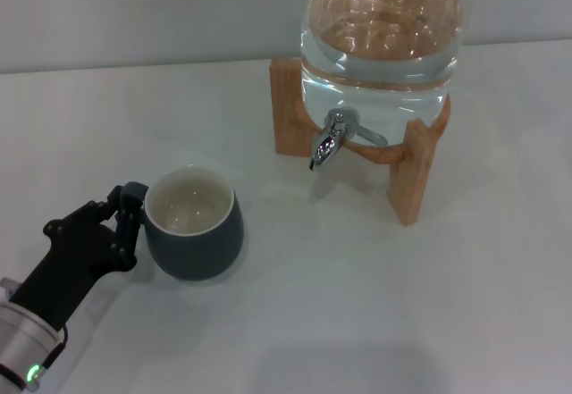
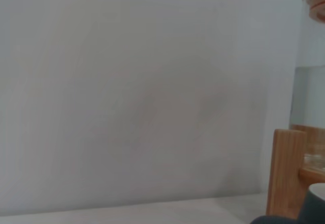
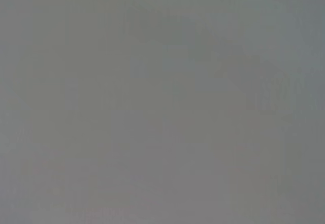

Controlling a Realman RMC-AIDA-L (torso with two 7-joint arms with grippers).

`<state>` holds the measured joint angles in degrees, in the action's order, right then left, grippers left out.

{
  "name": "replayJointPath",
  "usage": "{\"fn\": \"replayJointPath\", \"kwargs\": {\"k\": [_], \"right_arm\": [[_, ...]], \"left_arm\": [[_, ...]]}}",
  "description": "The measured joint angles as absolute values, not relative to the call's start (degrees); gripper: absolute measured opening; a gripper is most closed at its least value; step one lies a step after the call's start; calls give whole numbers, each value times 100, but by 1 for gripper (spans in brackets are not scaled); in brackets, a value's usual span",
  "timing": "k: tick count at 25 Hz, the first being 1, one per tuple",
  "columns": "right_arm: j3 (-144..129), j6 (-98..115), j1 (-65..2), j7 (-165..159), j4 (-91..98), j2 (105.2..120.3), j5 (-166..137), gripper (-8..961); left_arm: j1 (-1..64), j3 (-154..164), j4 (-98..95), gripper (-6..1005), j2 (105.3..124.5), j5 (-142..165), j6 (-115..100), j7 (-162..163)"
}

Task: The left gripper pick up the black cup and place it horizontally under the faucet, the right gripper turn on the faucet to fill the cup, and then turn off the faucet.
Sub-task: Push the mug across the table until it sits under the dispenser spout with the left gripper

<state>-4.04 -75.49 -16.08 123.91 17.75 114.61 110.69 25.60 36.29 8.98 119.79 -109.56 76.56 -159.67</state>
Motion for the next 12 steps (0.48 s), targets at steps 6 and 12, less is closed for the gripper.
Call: {"fn": "replayJointPath", "kwargs": {"k": [6, 12], "right_arm": [[-404, -7551, -1608, 12400, 1726, 11465, 11061, 841], [-401, -7551, -1605, 12411, 1714, 11469, 11072, 841]], "left_arm": [[2717, 3629, 844, 135, 11980, -10959, 7461, -15914], [2828, 3630, 843, 135, 11980, -10960, 7323, -15882]]}}
